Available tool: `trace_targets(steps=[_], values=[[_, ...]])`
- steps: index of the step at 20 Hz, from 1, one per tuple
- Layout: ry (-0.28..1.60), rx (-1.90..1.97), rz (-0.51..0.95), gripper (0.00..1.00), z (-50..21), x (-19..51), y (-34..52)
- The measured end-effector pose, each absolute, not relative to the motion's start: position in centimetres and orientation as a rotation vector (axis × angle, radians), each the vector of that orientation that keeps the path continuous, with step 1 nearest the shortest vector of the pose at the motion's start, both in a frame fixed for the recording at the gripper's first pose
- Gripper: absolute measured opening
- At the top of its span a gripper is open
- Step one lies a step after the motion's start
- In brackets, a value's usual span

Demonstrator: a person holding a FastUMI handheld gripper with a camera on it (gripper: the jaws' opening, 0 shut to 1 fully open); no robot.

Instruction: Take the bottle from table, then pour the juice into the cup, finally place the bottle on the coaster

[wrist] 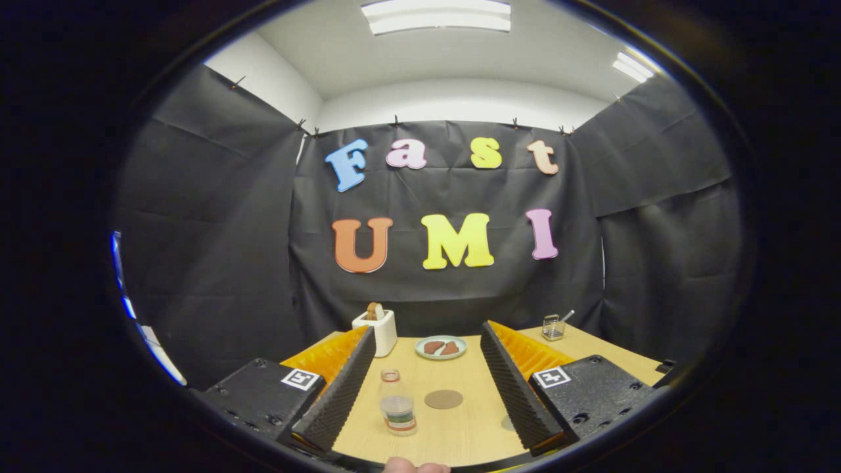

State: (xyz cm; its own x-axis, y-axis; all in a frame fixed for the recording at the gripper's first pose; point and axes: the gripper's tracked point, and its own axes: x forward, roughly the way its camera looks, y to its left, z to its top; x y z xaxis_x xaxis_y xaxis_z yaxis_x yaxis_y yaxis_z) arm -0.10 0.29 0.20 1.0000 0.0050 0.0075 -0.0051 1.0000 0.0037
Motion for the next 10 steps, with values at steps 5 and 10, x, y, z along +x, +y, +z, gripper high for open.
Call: trace_targets(steps=[5, 10], values=[[-0.009, 0.007, 0.014, 1.0, 0.14, 0.21, 0.55], [-0.009, 0.005, 0.023, 1.0, 0.06, 0.24, 0.79]])
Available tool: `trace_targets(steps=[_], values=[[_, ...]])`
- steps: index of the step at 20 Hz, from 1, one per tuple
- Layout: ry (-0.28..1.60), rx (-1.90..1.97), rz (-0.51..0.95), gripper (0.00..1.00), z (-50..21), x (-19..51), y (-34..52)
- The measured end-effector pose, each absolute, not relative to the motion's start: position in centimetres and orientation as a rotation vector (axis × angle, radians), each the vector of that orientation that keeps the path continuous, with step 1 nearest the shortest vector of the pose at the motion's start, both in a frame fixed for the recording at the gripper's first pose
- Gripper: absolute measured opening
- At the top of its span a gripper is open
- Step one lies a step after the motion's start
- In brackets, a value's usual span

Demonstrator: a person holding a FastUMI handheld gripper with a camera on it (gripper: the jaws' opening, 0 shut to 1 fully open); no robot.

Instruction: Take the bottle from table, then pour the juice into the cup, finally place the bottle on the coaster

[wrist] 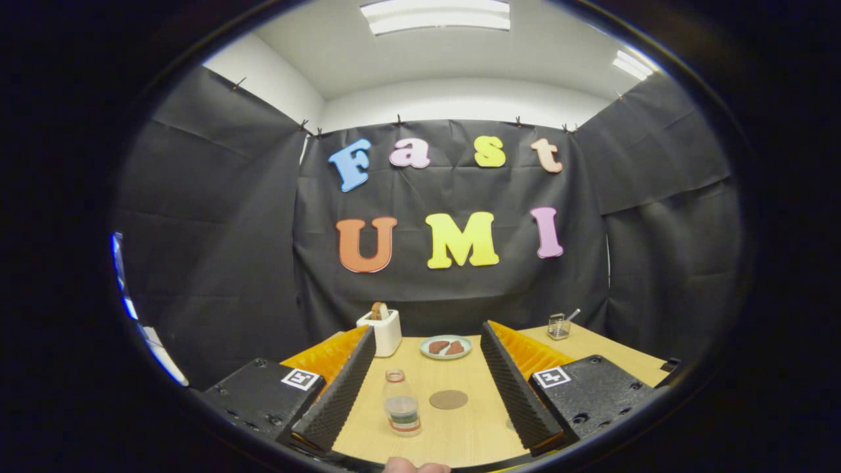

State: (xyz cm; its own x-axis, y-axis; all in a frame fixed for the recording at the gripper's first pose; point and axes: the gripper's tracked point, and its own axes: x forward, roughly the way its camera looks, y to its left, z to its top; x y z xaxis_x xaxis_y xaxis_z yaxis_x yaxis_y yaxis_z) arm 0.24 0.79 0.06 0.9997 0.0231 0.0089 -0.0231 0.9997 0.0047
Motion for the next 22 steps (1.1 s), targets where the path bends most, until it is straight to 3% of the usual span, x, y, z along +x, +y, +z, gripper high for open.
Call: trace_targets(steps=[15, 22], values=[[0.006, -0.004, 0.045, 1.0, -1.1, 0.0, 2.0], [0.063, -0.044, 0.06, 1.0, -6.1, 0.1, 3.4]])
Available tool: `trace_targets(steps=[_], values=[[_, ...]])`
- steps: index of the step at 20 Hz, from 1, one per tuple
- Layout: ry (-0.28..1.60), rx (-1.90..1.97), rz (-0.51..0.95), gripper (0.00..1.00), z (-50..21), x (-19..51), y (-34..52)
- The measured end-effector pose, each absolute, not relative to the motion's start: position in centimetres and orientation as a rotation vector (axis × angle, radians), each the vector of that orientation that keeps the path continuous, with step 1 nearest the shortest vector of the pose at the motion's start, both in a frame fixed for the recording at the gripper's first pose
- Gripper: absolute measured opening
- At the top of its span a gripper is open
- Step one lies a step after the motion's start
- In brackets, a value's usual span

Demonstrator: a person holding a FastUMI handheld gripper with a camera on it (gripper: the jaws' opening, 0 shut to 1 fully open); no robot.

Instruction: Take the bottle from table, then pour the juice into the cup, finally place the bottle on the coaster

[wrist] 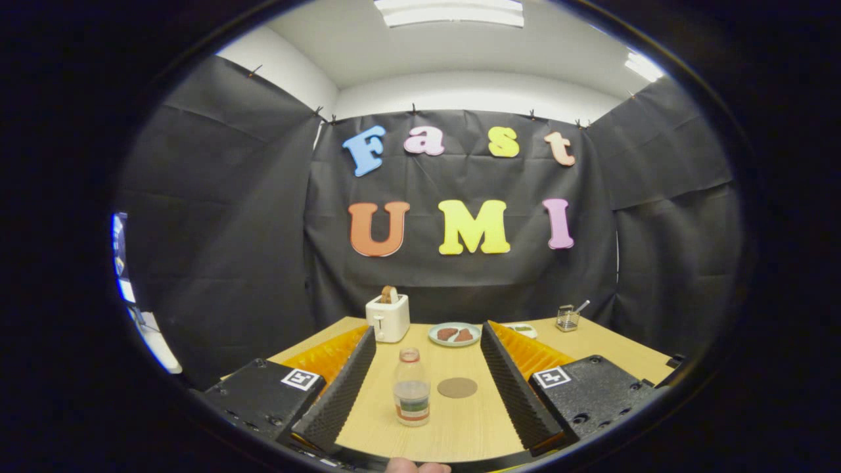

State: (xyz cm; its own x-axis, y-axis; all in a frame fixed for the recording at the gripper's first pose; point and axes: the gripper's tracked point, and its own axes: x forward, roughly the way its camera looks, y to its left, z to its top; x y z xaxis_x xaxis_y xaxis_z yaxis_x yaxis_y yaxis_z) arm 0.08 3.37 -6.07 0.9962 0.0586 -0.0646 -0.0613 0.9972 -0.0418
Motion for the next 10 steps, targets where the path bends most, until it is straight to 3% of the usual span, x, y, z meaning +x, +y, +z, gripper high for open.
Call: trace_targets(steps=[10], values=[[0.231, -0.129, 0.096, 1.0, -18.2, 2.5, 6.0]])
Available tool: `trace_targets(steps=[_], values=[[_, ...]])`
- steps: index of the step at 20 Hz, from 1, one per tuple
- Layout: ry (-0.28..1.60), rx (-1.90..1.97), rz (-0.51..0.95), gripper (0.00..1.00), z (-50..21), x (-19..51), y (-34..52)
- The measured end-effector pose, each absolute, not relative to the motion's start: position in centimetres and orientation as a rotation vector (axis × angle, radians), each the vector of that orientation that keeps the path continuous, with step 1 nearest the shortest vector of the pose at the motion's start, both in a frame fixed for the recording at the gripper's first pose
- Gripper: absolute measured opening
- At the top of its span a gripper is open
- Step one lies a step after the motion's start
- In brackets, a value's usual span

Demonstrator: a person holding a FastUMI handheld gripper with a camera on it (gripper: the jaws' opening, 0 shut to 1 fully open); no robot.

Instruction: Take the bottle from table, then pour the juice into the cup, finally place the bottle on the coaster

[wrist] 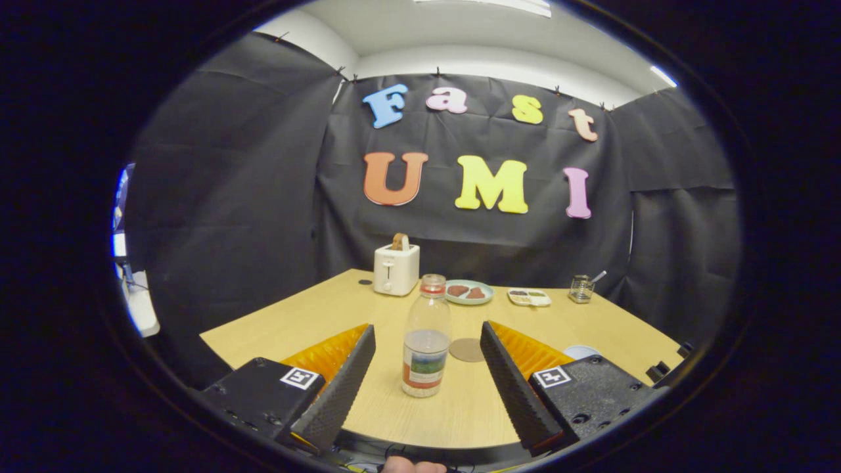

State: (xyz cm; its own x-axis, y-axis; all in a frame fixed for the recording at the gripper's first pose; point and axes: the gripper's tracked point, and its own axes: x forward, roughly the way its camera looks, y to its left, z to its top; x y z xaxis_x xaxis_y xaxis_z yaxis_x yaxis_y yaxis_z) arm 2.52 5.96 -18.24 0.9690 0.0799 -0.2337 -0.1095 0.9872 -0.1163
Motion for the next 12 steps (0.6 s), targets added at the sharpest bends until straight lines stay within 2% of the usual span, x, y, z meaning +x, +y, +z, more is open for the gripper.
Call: trace_targets(steps=[6, 12], values=[[0.304, -0.134, 0.012, 1.0, -24.4, 5.5, 5.5], [0.319, -0.162, -0.028, 1.0, -27.4, 9.3, 5.4]])
